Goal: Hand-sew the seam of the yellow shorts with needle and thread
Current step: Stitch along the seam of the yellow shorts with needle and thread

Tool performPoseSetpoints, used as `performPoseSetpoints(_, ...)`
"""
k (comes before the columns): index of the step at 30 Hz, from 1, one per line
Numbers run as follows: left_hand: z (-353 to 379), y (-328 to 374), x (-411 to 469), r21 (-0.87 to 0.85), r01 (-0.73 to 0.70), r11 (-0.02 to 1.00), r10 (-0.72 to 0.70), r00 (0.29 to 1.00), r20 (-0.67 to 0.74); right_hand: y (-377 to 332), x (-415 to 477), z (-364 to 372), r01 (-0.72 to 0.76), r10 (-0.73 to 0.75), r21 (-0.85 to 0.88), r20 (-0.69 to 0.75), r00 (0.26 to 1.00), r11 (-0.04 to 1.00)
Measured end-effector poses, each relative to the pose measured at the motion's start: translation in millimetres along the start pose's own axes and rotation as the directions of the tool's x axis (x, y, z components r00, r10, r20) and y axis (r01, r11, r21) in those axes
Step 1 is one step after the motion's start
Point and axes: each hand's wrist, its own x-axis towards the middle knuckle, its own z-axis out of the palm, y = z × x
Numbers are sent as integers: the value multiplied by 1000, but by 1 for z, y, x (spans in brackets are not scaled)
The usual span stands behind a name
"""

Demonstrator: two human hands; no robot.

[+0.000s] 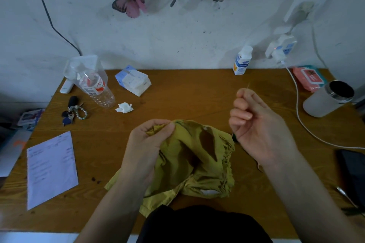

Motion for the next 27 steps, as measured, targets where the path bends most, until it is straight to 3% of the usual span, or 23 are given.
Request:
performPoseSetpoints(8, -15, 8, 8, -38, -30, 999, 26, 996, -88, -20, -6, -45, 25, -14, 44, -235, 972, 999)
performPoseSetpoints(16, -19, 11, 12, -33, -58, 998, 54, 993, -109, -33, -24, -83, 120, -62, 99, -460, 886, 988)
performPoseSetpoints(27, -18, 14, 11, -55, -75, 996, 70, 993, -95, -40, -37, -129, 254, -142, 117, -580, 802, 960)
